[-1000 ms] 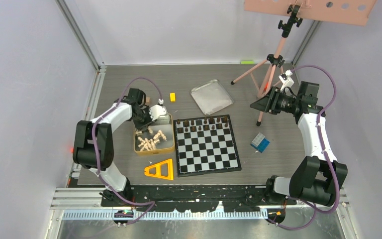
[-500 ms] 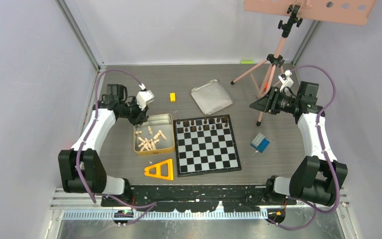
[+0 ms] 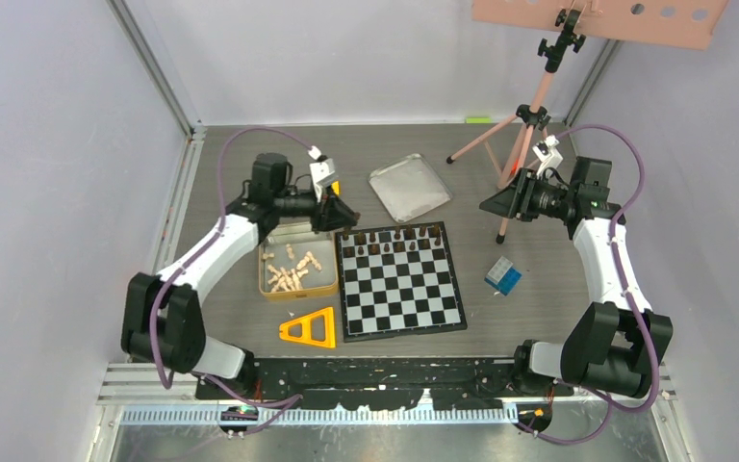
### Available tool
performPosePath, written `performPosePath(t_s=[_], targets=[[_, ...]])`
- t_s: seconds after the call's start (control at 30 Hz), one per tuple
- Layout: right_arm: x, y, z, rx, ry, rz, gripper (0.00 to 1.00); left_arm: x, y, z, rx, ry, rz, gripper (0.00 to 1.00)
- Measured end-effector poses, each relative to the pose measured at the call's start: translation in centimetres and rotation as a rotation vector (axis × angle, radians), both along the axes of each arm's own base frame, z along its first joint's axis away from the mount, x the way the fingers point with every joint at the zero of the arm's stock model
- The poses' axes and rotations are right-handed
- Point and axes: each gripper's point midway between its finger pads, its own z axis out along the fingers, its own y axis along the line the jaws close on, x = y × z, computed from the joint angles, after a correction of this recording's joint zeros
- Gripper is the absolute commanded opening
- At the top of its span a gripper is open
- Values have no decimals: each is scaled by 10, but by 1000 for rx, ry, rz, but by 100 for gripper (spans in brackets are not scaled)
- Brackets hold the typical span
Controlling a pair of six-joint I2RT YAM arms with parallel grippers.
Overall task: Set up the chess pieces on the board
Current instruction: Place the chess piece on the chessboard.
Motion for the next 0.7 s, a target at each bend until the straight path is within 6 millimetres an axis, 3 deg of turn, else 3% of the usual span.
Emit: performPosePath(t_s=[0.17, 0.3, 0.43, 0.7], targets=[[1, -2, -2, -20, -8, -3, 48, 15, -52, -1, -111, -22, -66, 0], [1, -3, -4, -32, -8, -4, 48, 28, -82, -18, -168, -5, -83, 0], [1, -5, -6, -44, -8, -7, 48, 38, -99, -38, -205, 31, -69, 1], [0, -6, -11, -58, 0, -12, 48, 52, -105, -63, -228, 65, -32, 4]])
